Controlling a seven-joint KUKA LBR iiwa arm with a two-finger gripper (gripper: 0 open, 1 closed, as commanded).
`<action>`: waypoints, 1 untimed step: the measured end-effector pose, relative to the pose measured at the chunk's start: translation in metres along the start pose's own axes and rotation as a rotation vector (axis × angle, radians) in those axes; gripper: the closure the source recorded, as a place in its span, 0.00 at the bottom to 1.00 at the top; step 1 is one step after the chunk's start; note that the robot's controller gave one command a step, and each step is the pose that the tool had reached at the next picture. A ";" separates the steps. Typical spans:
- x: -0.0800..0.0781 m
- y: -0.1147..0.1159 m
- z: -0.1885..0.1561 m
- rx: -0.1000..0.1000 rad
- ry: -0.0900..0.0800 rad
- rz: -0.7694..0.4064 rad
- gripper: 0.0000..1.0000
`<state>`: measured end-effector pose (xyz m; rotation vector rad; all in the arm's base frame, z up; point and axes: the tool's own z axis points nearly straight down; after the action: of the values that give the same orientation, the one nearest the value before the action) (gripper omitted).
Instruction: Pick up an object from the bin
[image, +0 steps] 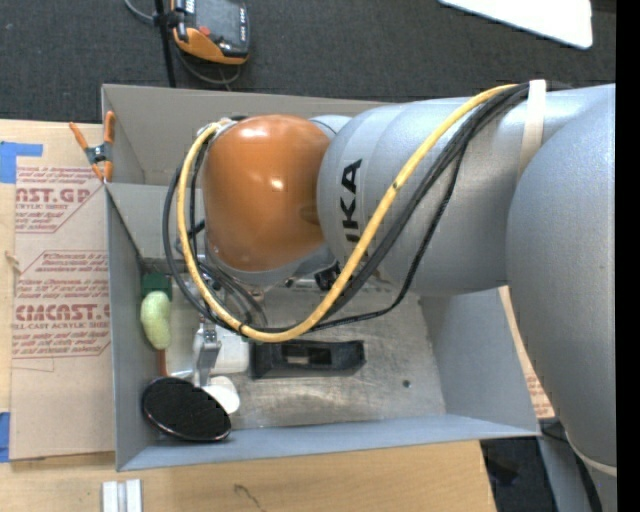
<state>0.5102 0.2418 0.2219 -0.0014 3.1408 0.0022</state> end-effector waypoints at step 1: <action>0.015 -0.014 0.049 -0.002 -0.005 0.014 0.00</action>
Offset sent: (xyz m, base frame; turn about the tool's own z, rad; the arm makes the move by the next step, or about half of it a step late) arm -0.0088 -0.0563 -0.0542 0.0134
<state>0.4952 0.2278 0.1726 0.0201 3.1355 0.0056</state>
